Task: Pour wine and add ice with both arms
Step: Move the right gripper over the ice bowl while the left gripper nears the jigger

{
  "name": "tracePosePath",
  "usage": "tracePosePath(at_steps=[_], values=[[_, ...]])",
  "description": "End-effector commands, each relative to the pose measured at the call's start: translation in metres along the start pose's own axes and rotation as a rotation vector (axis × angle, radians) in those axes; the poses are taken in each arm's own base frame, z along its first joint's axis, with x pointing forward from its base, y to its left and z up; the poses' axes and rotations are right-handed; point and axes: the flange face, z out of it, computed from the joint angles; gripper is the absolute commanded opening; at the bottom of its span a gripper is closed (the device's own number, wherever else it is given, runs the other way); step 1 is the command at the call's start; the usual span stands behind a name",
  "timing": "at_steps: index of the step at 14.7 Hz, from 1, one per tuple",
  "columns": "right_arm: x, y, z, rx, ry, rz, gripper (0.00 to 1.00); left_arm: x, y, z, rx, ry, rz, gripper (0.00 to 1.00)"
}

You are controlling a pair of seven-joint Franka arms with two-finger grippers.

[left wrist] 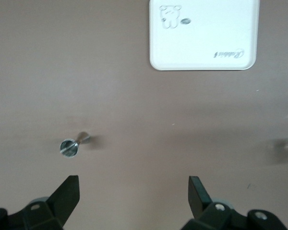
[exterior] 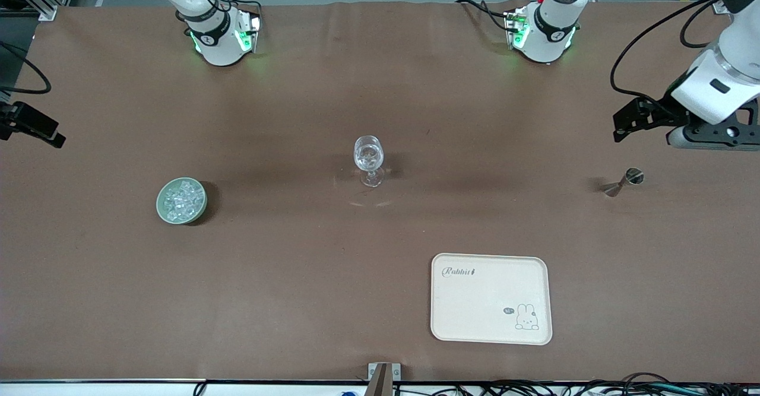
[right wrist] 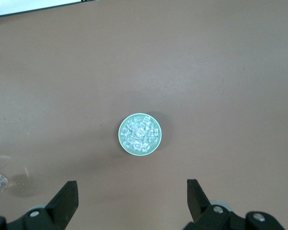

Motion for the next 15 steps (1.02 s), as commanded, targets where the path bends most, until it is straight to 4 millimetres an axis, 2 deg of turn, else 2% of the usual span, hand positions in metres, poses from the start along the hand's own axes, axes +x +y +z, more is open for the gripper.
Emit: tracePosePath(at_steps=[1,4,5,6,10,13,15], values=[[-0.003,0.002,0.004,0.008,-0.004,0.002,1.00,-0.001,-0.049,0.006,0.004,-0.035,-0.087,1.00],[-0.003,0.002,0.007,0.005,-0.008,0.001,1.00,0.005,-0.101,0.028,-0.024,-0.077,-0.189,1.00],[-0.003,0.003,0.012,-0.005,-0.017,0.000,1.00,0.005,-0.124,0.036,-0.049,-0.089,-0.239,1.00],[-0.002,0.002,0.027,-0.008,-0.032,-0.001,1.00,0.005,-0.147,0.047,-0.073,-0.105,-0.288,1.00],[-0.006,0.000,0.096,-0.016,-0.106,0.001,1.00,0.000,-0.219,0.088,-0.163,-0.163,-0.491,1.00],[-0.016,0.001,0.176,-0.017,-0.128,0.006,1.00,-0.005,-0.263,0.134,-0.224,-0.241,-0.741,1.00],[-0.025,0.002,0.225,-0.013,-0.098,0.007,1.00,-0.008,-0.285,0.165,-0.258,-0.295,-0.858,1.00]])
